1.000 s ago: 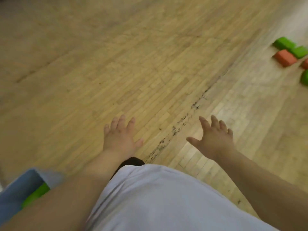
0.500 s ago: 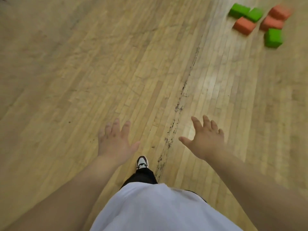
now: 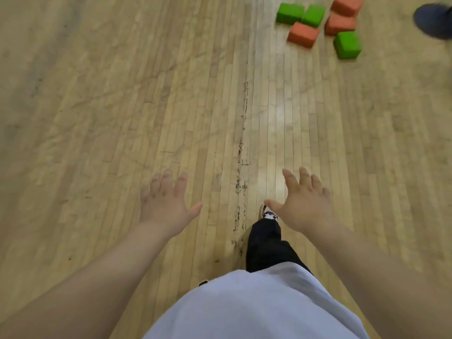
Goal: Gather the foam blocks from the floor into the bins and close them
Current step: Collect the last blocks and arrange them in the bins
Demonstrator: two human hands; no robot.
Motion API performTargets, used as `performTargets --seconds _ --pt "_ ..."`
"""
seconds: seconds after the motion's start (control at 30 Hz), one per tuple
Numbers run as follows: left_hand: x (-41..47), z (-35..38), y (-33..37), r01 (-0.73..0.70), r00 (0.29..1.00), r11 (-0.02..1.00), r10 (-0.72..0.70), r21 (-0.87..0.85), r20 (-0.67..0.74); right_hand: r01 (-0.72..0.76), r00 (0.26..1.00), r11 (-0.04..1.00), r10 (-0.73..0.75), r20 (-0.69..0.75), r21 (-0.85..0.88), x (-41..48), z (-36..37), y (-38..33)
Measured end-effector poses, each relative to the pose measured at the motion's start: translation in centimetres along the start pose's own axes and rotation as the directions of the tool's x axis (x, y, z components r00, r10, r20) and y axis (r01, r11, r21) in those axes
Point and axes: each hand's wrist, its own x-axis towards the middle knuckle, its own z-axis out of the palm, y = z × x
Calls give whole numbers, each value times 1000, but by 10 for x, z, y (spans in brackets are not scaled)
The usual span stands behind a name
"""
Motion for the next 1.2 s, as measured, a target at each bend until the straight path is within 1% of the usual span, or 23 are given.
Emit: performTargets --seconds 0.17,0.3,0.37,0.43,0.6,0.73,0.8,0.9,1.07,1.2 --pt "91 -56 69 -8 1000 1000 8 -16 4 3 1000 1000 -3 22 0 107 -64 42" --pt "162 -104 119 -23 999 999 22 -44 -28 39 999 999 -39 -11 -29 183 -125 67" --pt "196 -125 133 -32 999 999 30 -35 -40 36 999 998 -37 -29 -42 218 -150 72" --pt "232 -143 141 -47 998 998 45 -39 -49 23 998 1000 -24 -50 -19 251 -169 72" --pt "348 -177 144 -84 995 996 82 -37 -54 -38 999 999 37 -30 -15 345 -200 61" --pt "452 -216 138 -147 987 989 145 -25 -63 -103 994 994 104 -37 17 427 -233 37" --pt "496 -243 133 -181 983 983 180 -26 -47 -130 991 990 132 -28 44 460 -256 21" --pt "561 -284 132 -285 957 959 285 -3 -52 -146 986 985 153 -71 92 507 -292 1" --pt "664 -336 150 -451 890 892 452 34 -63 -115 989 985 125 -77 128 578 -338 1" --pt "737 -361 186 -515 853 853 520 86 -47 -55 996 993 62 -65 100 646 -367 27"
